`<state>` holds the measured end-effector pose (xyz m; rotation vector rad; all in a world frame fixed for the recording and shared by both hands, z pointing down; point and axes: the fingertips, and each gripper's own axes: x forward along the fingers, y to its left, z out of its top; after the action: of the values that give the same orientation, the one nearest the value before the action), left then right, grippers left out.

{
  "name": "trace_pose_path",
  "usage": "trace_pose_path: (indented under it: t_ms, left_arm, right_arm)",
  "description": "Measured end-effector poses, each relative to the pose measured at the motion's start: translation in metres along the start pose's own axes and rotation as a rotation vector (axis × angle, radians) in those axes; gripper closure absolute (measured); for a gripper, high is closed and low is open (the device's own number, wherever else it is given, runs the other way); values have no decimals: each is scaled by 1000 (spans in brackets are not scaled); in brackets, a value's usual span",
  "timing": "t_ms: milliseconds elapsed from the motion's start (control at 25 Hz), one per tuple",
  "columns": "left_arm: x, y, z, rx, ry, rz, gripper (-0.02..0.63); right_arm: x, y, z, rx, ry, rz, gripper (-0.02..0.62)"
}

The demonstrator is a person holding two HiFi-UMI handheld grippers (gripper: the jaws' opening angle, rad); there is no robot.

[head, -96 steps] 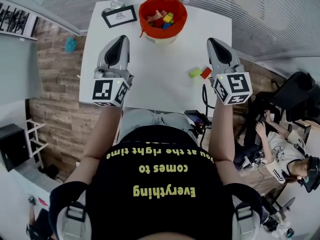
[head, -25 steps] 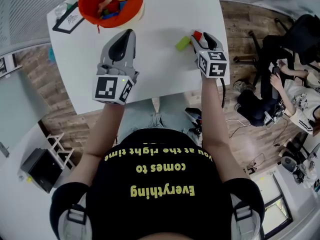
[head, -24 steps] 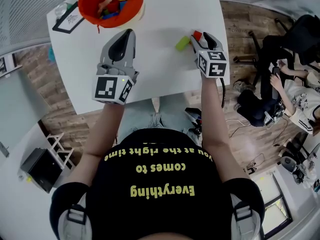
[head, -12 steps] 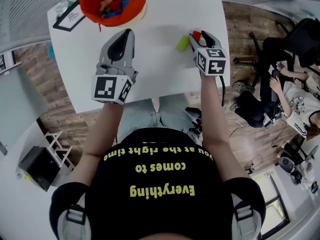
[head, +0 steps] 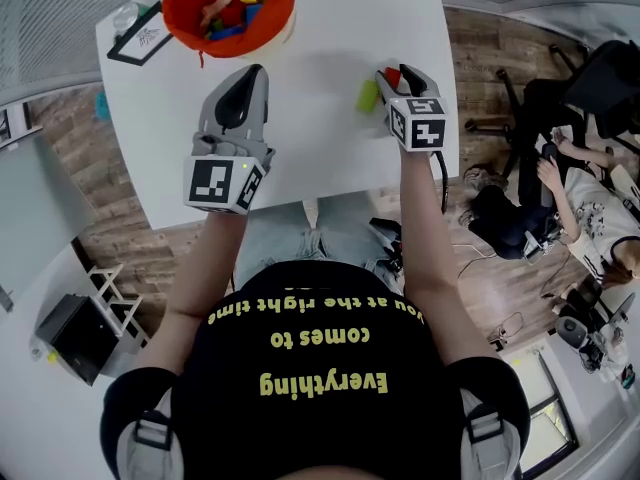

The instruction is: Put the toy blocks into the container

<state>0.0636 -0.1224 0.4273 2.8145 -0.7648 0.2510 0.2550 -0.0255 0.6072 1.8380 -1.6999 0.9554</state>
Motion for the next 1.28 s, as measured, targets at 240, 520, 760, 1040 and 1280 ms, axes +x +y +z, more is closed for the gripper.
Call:
trace_pose_path:
  t_ms: [240,520,760,1040,1280]
  left_arm:
    - [1,3,0,-5,-5,6,607]
    - [1,2,2,-6,-7,6,607]
    - [-3,4,5,-7,-18,19,607]
    - [-9,9,12,-5,-41,41,607]
    - [-21,13,26,1,-78,77,607]
  right_arm:
    - [0,11,-10,-96,67,25,357]
    - [-1,11,-14,-112,85,26,414]
    - [-4,14,-10,-128,72,44,430]
    - [-19,13,16,-112,-21,70,437]
    - [-43,11,55,-118,-139,83,438]
